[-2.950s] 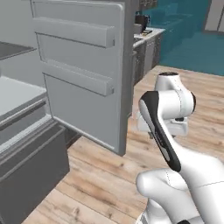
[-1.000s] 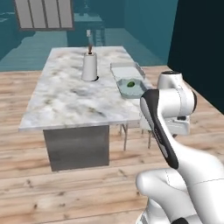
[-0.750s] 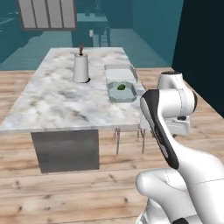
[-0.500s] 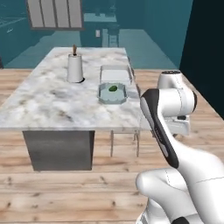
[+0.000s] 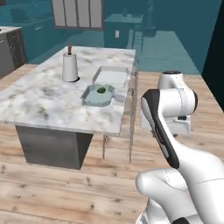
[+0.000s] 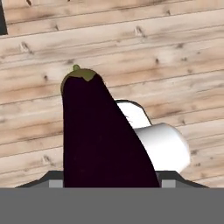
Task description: Place the cold items (avocado and eggplant) from the fridge in one tupperware on the dining counter. Place the warm items (kebab skewer and hot dog) in the stove area in another tupperware.
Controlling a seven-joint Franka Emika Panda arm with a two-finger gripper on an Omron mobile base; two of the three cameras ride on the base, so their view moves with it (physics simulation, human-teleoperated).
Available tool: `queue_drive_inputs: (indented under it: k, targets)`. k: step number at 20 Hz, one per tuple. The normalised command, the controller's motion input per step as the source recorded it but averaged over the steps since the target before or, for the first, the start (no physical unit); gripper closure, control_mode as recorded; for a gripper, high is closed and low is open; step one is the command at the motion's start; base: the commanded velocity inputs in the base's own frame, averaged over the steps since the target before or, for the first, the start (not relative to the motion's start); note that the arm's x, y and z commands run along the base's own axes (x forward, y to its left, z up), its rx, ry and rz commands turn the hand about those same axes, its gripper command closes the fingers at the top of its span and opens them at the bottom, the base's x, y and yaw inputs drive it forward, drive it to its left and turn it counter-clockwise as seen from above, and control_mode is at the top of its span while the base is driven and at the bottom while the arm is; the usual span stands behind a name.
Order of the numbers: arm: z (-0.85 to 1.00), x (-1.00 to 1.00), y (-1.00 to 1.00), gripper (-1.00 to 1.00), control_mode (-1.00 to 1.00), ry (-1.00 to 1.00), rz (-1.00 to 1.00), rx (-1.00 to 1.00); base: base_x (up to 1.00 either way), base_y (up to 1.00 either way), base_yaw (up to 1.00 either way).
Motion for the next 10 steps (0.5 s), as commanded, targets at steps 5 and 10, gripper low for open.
queue_drive_inputs:
  k: [5, 10]
  targets:
    - [0.00, 0.00, 0.00, 1.00, 1.00, 0.00, 0.00, 0.00, 0.52, -1.00, 0.39]
    - [0.00, 0.00, 0.00, 1.00, 1.00, 0.00, 0.00, 0.00, 0.54, -0.89, 0.57]
